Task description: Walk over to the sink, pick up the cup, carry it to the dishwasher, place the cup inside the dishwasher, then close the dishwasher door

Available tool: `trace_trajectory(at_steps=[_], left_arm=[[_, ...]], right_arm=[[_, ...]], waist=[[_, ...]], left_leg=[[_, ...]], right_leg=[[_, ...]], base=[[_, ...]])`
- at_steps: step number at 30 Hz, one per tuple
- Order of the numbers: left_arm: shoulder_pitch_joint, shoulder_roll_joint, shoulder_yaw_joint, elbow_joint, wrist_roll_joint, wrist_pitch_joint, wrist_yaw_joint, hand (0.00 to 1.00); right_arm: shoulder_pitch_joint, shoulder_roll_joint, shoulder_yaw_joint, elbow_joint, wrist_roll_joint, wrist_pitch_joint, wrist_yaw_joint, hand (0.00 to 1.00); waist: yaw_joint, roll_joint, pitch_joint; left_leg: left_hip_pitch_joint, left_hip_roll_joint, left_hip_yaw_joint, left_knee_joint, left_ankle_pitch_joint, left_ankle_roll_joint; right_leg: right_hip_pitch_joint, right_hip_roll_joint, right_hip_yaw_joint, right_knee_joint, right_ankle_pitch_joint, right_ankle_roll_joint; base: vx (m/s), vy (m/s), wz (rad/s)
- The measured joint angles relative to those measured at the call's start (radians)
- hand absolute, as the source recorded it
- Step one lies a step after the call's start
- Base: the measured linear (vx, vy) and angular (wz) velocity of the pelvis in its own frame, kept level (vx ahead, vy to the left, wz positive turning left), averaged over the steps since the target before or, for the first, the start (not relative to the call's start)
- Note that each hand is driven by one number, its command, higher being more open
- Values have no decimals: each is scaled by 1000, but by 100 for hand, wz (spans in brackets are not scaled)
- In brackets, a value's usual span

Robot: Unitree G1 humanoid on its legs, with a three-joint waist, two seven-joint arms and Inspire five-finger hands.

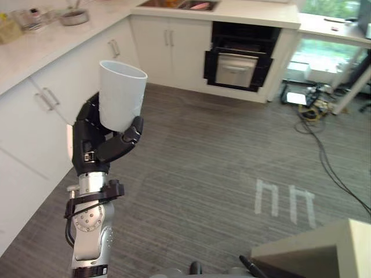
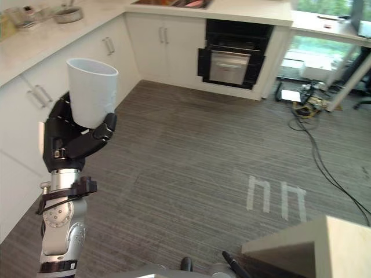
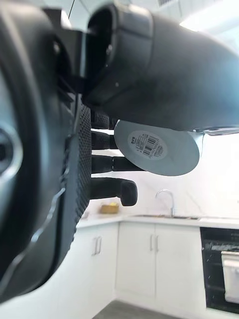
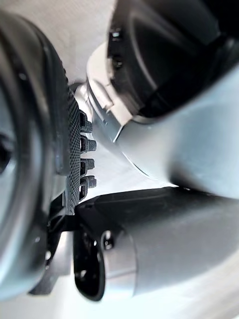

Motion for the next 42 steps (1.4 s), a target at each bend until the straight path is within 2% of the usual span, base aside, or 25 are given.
trace_trajectory(at_steps=[3,4,5,6,7,8,9,10,11,12,13,15,22,25,26,32,34,35,36,37,38,39,40,41,42], left_arm=[[-6,5,-6,0,-7,20,-21,0],[-7,7,-6,-2,-7,20,-25,0],[-7,10,-3,-2,-7,25,-28,0],[-6,6,-2,-2,-7,29,-30,0],[-3,11,-1,-2,-7,35,-37,0],[-2,15,0,0,-7,36,-48,0],[0,17,0,0,-7,36,-57,0],[-1,21,-3,1,-6,36,-80,0],[-2,21,-3,0,-6,36,-91,0],[-5,18,-5,2,-6,37,-106,0],[-5,19,-2,7,-6,37,-111,0],[-10,24,2,10,-6,37,-106,0],[-11,42,1,48,0,37,-100,0],[-13,41,-2,48,18,37,-97,0],[-13,18,-4,80,35,36,-90,0],[-8,6,-6,81,30,37,-91,0],[-5,-25,-27,82,7,43,-92,0],[-5,-60,-48,84,-15,55,-99,0],[-4,-76,-60,86,-25,63,-105,0],[-3,-102,-92,103,-45,79,-112,0],[8,-127,-121,134,-75,97,-119,0],[18,-138,-131,152,-91,107,-125,0],[28,-149,-150,178,-140,139,-134,0],[35,-155,-158,213,-184,162,-147,0],[37,-155,-158,229,-196,172,-150,0]], right_arm=[[-1,5,28,-2,-2,1,10,100],[-7,10,35,5,0,1,12,100],[-10,14,46,12,9,2,20,100],[-11,10,52,17,10,2,23,100],[-21,-1,66,32,8,3,23,100],[-31,-11,96,34,10,7,21,100],[-45,-19,108,38,11,12,22,100],[-70,-26,111,55,29,21,24,100],[-81,-33,110,64,37,24,27,100],[-100,-52,111,65,57,27,37,100],[-100,-48,114,53,78,30,49,100],[-97,-35,118,42,83,32,59,100],[-77,-32,119,27,85,33,62,100],[-75,-31,121,26,83,34,63,100],[-9,-42,160,8,66,39,64,100],[-8,-41,158,9,66,39,64,100],[-9,-38,143,18,69,37,65,100],[-13,-30,121,28,76,36,65,100],[-15,-29,111,30,77,36,65,100],[-13,-29,95,32,82,35,64,100],[-16,-33,70,37,89,28,61,100],[-18,-34,65,37,96,20,59,100],[-20,-25,47,36,125,1,62,100],[-19,-7,31,38,156,-15,66,100],[-19,2,31,36,167,-21,66,100]], waist=[[-10,-22,-14],[-8,-32,-20],[-10,-42,-28],[-11,-39,-30],[-7,-36,-34],[-3,-45,-31],[3,-50,-27],[-2,-54,-24],[-10,-50,-23],[-21,-30,-20],[-19,-23,-30],[-21,-29,-34],[-25,-26,-33],[-44,-21,-34],[-65,-2,-58],[-64,0,-57],[-63,-2,-52],[-62,-6,-39],[-62,-12,-27],[-62,-24,-6],[-61,-30,8],[-63,-25,11],[-69,-34,24],[-74,-40,34],[-76,-35,37]], left_leg=[[28,26,2,31,-24,-41],[33,38,5,31,-36,-60],[44,45,8,33,-52,-86],[52,54,10,34,-60,-99],[50,72,32,75,-81,-133],[12,79,73,187,-109,-172],[5,83,107,195,-139,-156],[9,95,149,109,-158,-146],[13,103,157,31,-142,-151],[33,139,201,-88,26,-165],[47,146,213,-98,55,-126],[51,146,216,-99,52,-129],[77,164,251,-69,17,-155],[77,178,251,-63,15,-158],[63,219,242,-80,54,-168],[61,217,237,-81,54,-168],[51,211,230,-66,46,-164],[40,200,216,-29,24,-158],[41,190,209,-7,10,-153],[44,163,194,35,-27,-140],[53,139,184,53,-48,-121],[60,130,180,53,-52,-113],[81,107,168,54,-57,-94],[103,100,149,69,-67,-75],[108,110,142,78,-74,-73]], right_leg=[[8,17,-44,-150,43,-4],[14,39,-58,-229,104,-11],[25,56,-59,-274,209,-27],[39,61,-61,-283,220,-7],[76,77,-59,-325,238,-21],[125,74,-48,-371,255,-34],[142,71,-38,-383,255,-35],[165,63,-30,-403,254,-35],[172,61,-30,-408,254,-35],[183,73,-33,-414,253,-35],[190,80,-28,-420,250,-33],[190,80,-30,-421,251,-34],[216,95,-14,-434,251,-33],[220,109,-14,-438,250,-32],[229,151,-36,-501,285,-59],[229,148,-44,-500,285,-59],[207,139,-55,-446,253,-59],[171,119,-68,-338,194,-51],[155,103,-73,-276,159,-46],[132,61,-99,-154,99,-34],[95,20,-130,-23,72,-25],[71,1,-141,44,71,-24],[11,-43,-146,215,86,-22],[-47,-41,-144,308,67,-31],[-58,-25,-148,291,51,-37]], base=[[316,-84,70],[298,-104,45],[296,-118,37],[314,-131,14],[319,-105,-11],[319,-92,-27],[270,-90,-29],[212,-90,-19],[205,-62,-12],[185,18,-19],[120,42,-23],[130,27,-11],[34,-43,-19],[-45,-106,-11],[-30,-45,-3],[0,0,2],[-8,9,19],[-17,26,28],[-31,36,40],[-53,34,32],[-58,43,29],[-43,78,26],[-4,91,32],[30,82,34],[92,50,33]])
